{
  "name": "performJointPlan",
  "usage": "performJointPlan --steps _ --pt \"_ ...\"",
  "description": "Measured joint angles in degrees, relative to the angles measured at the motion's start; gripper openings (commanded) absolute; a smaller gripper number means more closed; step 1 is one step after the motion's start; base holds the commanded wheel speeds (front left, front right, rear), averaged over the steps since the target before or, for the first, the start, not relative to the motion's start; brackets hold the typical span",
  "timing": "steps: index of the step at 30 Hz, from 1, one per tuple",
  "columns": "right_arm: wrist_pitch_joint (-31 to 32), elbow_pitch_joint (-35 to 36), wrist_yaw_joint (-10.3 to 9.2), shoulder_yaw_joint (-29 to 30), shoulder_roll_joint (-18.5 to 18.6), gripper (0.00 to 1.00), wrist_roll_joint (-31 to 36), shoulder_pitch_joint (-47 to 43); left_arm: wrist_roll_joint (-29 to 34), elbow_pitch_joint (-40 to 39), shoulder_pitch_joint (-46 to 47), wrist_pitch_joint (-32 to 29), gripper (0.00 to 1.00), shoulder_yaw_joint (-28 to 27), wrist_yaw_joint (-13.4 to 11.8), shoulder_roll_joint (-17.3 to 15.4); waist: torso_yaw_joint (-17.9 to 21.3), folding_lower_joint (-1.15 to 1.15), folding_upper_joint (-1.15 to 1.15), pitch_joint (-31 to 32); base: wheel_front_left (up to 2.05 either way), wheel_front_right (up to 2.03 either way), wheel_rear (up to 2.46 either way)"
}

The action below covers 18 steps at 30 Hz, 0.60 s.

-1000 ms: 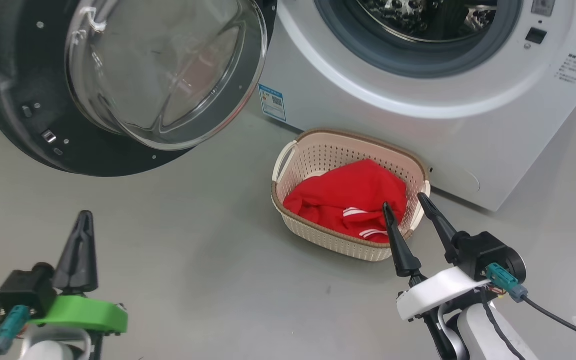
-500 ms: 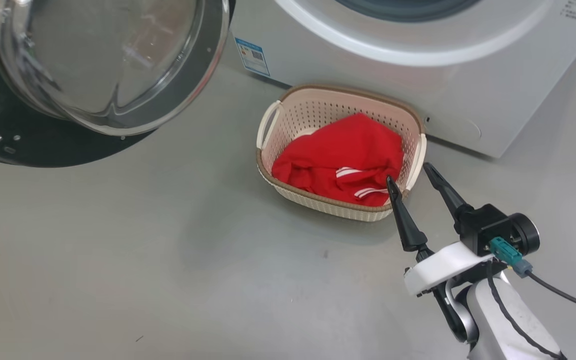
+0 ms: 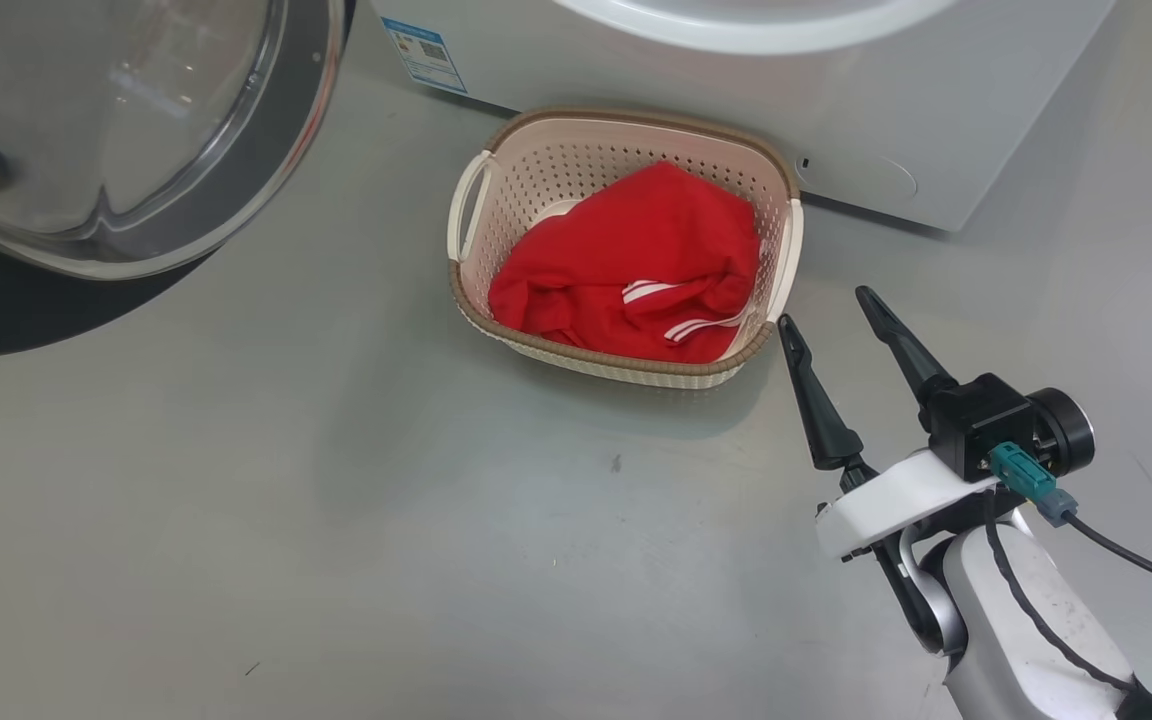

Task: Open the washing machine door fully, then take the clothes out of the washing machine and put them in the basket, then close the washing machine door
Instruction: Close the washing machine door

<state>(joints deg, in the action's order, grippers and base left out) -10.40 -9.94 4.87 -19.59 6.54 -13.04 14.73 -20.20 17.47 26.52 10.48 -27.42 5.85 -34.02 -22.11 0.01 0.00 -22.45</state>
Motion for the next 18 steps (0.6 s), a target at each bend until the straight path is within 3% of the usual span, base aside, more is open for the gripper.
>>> performJointPlan --steps 7,13,18 --pt "0.0 0.18 0.0 0.05 0.03 1.0 0.01 0.81 -11.85 12.39 6.66 -5.61 0.0 -8.4 -0.08 0.29 1.69 0.0 0.0 -0.85 0.0 0.0 0.0" --pt "-0.01 0.33 -0.05 0.53 0.31 1.0 0.01 1.25 -25.75 21.29 15.88 -12.67 0.0 -15.62 -1.23 4.8 2.39 0.0 0.0 -1.3 0.0 0.0 0.0" --pt "-0.01 0.33 -0.05 0.46 0.3 1.0 0.01 1.25 -33.45 27.75 20.62 -18.7 0.0 -21.19 -4.14 5.95 2.73 0.0 0.0 -1.45 0.0 0.0 0.0"
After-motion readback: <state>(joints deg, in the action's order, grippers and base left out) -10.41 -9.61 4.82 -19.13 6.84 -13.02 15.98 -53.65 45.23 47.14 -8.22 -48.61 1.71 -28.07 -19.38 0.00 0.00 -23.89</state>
